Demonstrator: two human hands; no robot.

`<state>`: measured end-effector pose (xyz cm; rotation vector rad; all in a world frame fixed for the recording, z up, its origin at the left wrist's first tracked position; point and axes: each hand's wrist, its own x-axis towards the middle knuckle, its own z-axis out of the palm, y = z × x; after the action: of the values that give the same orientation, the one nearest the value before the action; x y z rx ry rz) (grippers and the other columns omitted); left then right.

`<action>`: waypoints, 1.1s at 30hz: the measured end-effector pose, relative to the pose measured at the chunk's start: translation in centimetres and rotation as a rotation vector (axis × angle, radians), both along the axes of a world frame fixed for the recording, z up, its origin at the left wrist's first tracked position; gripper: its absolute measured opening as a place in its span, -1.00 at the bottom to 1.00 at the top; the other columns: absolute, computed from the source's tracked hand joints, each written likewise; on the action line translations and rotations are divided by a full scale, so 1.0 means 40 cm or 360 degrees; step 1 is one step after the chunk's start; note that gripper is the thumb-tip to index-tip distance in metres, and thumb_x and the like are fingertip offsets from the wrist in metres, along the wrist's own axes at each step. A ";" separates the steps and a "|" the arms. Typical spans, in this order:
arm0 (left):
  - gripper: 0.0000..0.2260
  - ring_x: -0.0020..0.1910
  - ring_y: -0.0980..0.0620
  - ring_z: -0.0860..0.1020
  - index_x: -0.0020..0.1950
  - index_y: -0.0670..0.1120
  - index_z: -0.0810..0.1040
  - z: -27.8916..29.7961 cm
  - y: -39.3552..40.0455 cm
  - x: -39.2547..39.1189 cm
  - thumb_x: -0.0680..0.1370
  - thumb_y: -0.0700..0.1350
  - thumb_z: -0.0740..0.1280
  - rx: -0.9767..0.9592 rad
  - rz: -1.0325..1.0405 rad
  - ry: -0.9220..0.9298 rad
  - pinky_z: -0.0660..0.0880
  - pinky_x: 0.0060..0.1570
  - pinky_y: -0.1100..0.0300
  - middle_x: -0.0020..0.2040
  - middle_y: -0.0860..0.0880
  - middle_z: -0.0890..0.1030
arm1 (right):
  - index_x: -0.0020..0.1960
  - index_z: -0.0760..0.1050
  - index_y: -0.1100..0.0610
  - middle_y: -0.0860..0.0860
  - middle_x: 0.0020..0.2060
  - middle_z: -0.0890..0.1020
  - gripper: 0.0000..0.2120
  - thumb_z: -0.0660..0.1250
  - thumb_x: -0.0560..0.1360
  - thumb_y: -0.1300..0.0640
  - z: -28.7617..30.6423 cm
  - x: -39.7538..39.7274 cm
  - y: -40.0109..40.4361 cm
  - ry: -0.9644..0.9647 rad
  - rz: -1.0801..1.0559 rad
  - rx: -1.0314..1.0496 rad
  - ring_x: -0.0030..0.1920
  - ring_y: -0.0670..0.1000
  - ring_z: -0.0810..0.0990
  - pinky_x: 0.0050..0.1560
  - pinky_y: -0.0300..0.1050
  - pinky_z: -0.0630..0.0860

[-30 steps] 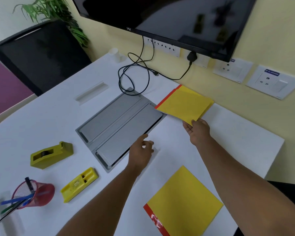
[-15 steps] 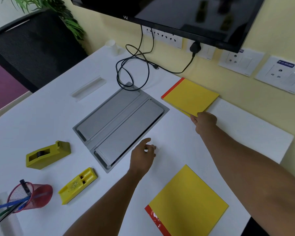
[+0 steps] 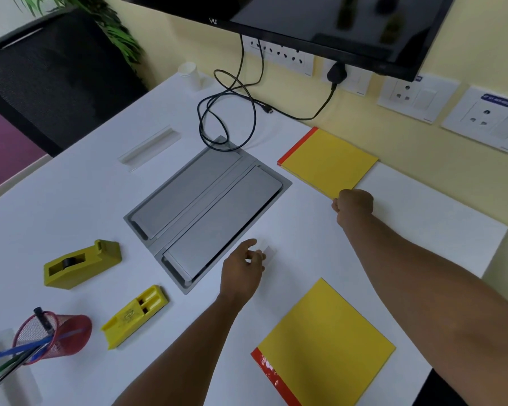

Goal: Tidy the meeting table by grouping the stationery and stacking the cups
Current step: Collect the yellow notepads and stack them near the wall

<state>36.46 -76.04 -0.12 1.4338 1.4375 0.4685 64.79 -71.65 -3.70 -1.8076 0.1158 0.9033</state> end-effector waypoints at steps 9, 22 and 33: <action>-0.72 -0.15 0.10 0.68 0.36 -0.05 0.49 0.023 -0.046 -0.016 0.66 -0.13 0.20 0.0010 -0.0035 -0.0013 0.61 0.07 0.07 0.04 -0.04 0.67 | 0.20 0.59 0.17 0.10 -0.16 0.64 -0.68 0.19 0.51 0.25 0.002 -0.104 -0.100 -0.0191 0.0043 0.0077 -0.32 -0.01 0.55 -0.16 -0.03 0.60; -0.72 0.24 -0.01 0.54 0.33 -0.07 0.52 0.022 -0.161 -0.117 0.63 -0.08 0.25 -0.0172 -0.0202 0.0106 0.47 0.31 0.05 0.20 0.02 0.58 | 0.03 0.60 0.13 0.04 -0.19 0.63 -0.81 0.25 0.51 0.26 0.050 -0.310 -0.344 -0.0165 0.0294 0.0246 -0.27 -0.02 0.58 -0.35 -0.16 0.48; -0.64 0.31 -0.05 0.47 0.40 -0.09 0.47 -0.029 -0.287 -0.255 0.61 -0.06 0.27 -0.0249 -0.0259 0.0295 0.35 0.19 0.19 0.35 -0.07 0.52 | 0.07 0.62 0.10 0.02 -0.01 0.67 -0.77 0.24 0.50 0.21 0.058 -0.373 -0.554 -0.0877 0.0967 -0.0279 -0.09 0.03 0.59 -0.16 -0.15 0.46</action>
<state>26.27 -87.53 -1.29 1.4821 1.4540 0.1199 49.85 -93.80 -1.39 -2.2388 -0.7586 0.7757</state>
